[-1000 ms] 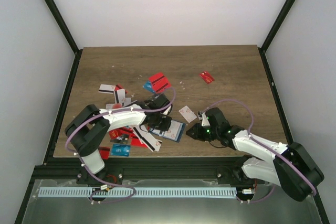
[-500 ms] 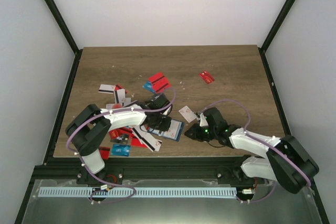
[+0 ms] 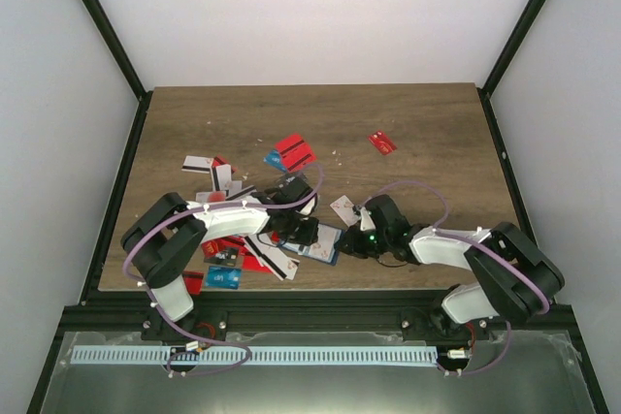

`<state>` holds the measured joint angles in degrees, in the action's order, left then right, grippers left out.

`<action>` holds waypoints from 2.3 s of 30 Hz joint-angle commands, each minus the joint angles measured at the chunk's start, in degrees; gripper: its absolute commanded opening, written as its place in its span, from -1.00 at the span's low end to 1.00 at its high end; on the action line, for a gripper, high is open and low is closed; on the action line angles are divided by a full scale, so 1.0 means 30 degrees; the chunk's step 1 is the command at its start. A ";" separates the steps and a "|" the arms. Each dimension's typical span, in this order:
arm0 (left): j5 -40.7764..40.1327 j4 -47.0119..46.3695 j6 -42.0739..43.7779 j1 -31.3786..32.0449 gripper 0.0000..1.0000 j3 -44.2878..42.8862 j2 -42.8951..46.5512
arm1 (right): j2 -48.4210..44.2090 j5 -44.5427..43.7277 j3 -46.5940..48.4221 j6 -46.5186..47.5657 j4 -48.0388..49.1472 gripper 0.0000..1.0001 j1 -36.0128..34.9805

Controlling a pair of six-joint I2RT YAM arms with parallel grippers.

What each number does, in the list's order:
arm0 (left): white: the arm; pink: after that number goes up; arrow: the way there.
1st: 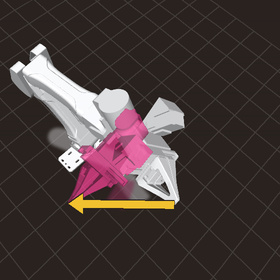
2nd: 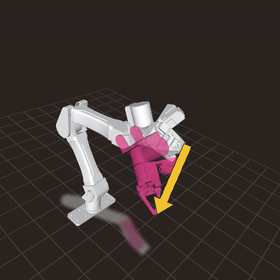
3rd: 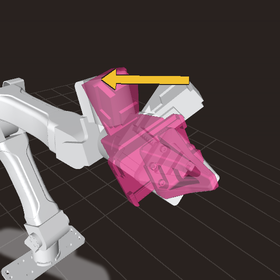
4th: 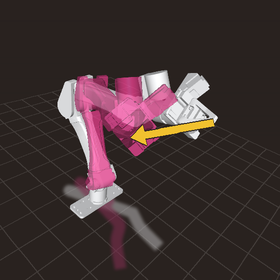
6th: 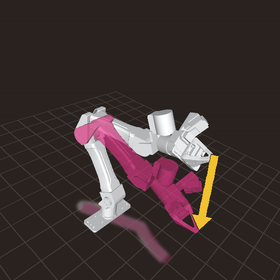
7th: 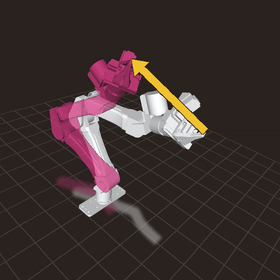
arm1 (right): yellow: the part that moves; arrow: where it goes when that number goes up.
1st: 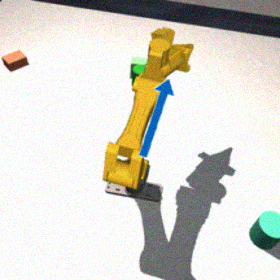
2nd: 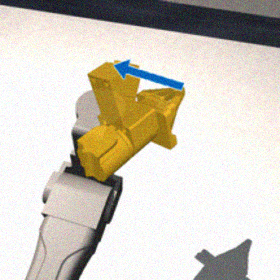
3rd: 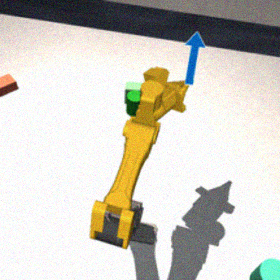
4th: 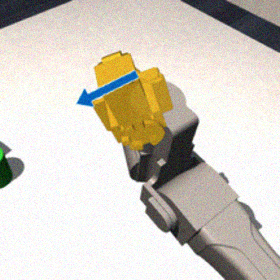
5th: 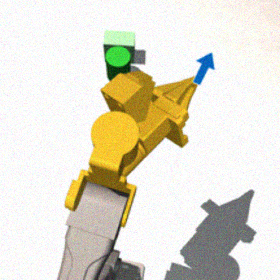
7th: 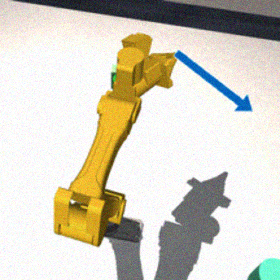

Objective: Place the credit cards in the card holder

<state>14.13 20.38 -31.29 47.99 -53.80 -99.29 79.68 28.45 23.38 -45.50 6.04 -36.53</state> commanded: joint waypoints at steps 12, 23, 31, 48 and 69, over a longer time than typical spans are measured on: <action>0.3946 -0.3062 -0.1337 0.0018 -0.74 0.1057 0.0324 | -0.0359 -0.0966 0.0570 0.0537 -0.0754 -0.78 -0.0098; 0.2785 -0.2070 -0.1363 0.0029 -0.58 0.1004 0.1861 | -0.3034 -0.1422 0.1032 0.2563 -0.3610 -0.51 -0.0068; 0.0801 -0.0119 -0.0940 0.0028 -0.47 0.0874 0.3461 | -0.3093 0.0333 0.0897 0.2452 -0.3064 -0.38 -0.0068; 0.1393 -0.1835 -0.0586 0.0293 -0.50 0.1970 0.2523 | -0.0736 0.0331 0.0939 0.1571 -0.1871 -0.26 -0.0068; 0.2254 -0.3402 -0.0871 0.0514 -0.57 0.2494 0.1102 | -0.1137 0.3290 0.1554 0.2124 -0.0341 -0.25 -0.0097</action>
<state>19.53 12.12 -33.87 49.19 -46.87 -95.42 77.60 34.70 25.93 -40.32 2.85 -36.58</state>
